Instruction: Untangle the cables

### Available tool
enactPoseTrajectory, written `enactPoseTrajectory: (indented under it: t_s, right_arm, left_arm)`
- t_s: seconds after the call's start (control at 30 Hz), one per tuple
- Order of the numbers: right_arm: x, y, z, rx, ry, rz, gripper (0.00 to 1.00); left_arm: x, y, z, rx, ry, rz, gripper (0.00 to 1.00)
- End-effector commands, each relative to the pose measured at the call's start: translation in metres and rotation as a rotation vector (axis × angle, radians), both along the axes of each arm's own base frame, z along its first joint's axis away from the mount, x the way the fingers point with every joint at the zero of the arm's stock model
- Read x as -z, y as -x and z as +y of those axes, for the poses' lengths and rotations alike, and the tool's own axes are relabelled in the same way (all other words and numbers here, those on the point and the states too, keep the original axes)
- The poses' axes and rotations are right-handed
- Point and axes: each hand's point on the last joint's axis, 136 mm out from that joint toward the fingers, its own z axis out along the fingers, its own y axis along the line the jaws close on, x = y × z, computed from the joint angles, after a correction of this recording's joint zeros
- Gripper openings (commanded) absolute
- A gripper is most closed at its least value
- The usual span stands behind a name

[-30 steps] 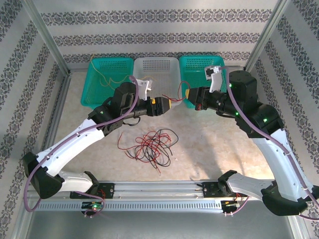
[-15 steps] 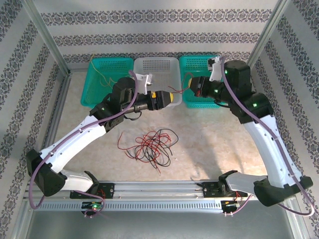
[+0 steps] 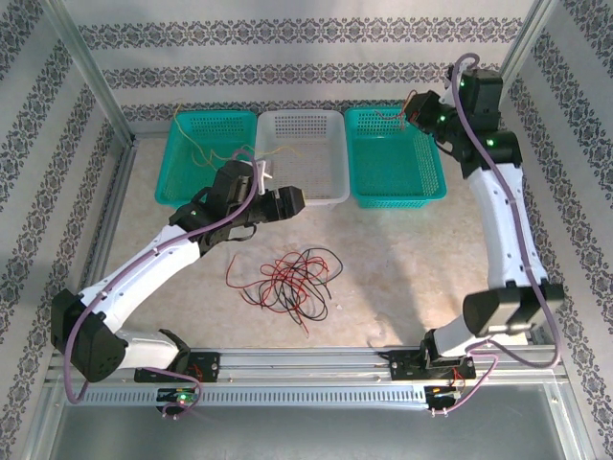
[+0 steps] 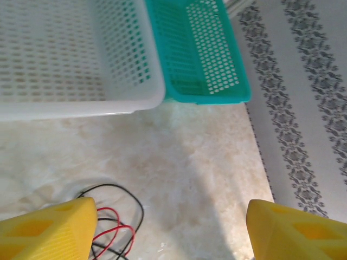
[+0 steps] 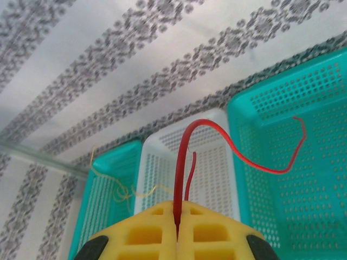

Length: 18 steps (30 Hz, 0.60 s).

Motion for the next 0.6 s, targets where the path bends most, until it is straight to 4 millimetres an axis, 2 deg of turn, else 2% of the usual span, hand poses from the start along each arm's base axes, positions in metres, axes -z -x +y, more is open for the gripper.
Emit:
enactPoseTrajectory:
  t_s: [0.0, 0.07, 0.13, 0.23, 0.43, 0.5, 0.57]
  right_arm:
    - [0.019, -0.037, -0.017, 0.055, -0.017, 0.036, 0.08]
    - [0.044, -0.055, -0.022, 0.058, -0.028, 0.097, 0.2]
    - [0.064, -0.065, -0.022, 0.056, -0.038, 0.147, 0.32]
    - [0.081, -0.063, -0.015, 0.029, -0.061, 0.185, 0.33]
    - [0.088, -0.033, 0.002, -0.014, -0.05, 0.199, 0.34]
    - [0.091, -0.015, 0.019, -0.064, -0.054, 0.211, 0.35]
    - [0.1, 0.008, 0.046, -0.146, -0.044, 0.229, 0.37]
  left_arm:
    - [-0.002, -0.001, 0.021, -0.067, -0.003, 0.012, 0.73]
    - [-0.002, -0.003, 0.027, -0.083, -0.006, 0.008, 0.73]
    - [-0.001, -0.004, 0.032, -0.099, -0.013, 0.009, 0.73]
    - [0.0, -0.006, 0.034, -0.107, -0.02, 0.018, 0.73]
    - [0.002, -0.001, 0.037, -0.1, -0.055, 0.043, 0.73]
    - [0.003, 0.003, 0.042, -0.113, -0.069, 0.056, 0.73]
    - [0.005, 0.007, 0.047, -0.118, -0.088, 0.064, 0.74]
